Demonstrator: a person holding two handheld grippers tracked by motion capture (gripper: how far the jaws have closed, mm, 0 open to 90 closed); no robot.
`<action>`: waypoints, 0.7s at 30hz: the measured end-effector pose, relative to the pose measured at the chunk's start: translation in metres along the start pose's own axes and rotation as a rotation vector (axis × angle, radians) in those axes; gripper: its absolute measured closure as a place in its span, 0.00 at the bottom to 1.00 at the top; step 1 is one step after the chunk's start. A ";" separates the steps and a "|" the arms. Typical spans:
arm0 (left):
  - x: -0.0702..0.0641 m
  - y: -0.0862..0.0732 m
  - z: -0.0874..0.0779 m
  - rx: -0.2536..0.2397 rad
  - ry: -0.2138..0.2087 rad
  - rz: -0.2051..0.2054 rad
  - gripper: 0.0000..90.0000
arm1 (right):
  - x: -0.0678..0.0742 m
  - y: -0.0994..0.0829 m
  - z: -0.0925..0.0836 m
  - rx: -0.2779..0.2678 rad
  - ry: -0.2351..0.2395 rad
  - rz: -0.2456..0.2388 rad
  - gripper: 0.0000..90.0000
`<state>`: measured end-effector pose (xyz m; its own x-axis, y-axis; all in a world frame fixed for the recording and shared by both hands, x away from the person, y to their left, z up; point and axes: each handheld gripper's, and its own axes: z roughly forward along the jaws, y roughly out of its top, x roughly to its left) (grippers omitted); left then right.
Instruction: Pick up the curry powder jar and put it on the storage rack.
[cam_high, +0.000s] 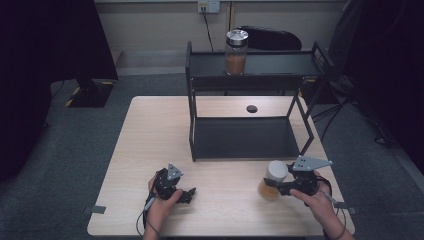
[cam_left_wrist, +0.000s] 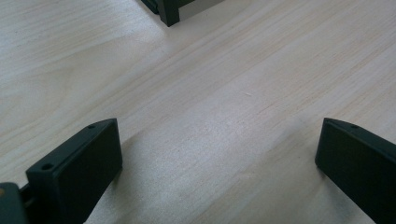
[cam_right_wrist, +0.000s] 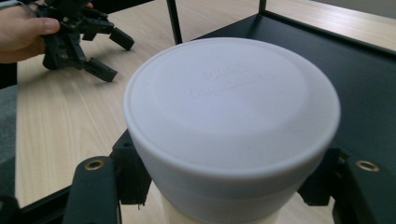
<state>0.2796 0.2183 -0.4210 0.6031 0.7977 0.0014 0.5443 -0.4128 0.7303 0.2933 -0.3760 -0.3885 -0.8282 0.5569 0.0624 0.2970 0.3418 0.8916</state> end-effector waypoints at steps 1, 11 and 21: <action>0.000 0.000 0.000 0.000 0.000 0.000 0.00 | 0.000 0.002 0.000 0.004 -0.005 -0.001 0.38; 0.000 0.000 0.000 -0.001 0.000 0.000 0.00 | -0.012 0.033 0.003 0.001 -0.017 0.015 0.38; 0.000 0.000 0.000 -0.001 0.000 0.000 0.00 | -0.020 0.076 0.001 -0.003 -0.027 -0.004 0.38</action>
<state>0.2796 0.2183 -0.4211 0.6032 0.7976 0.0017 0.5438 -0.4128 0.7307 0.3329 -0.3606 -0.3228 -0.8162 0.5759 0.0471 0.2927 0.3419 0.8930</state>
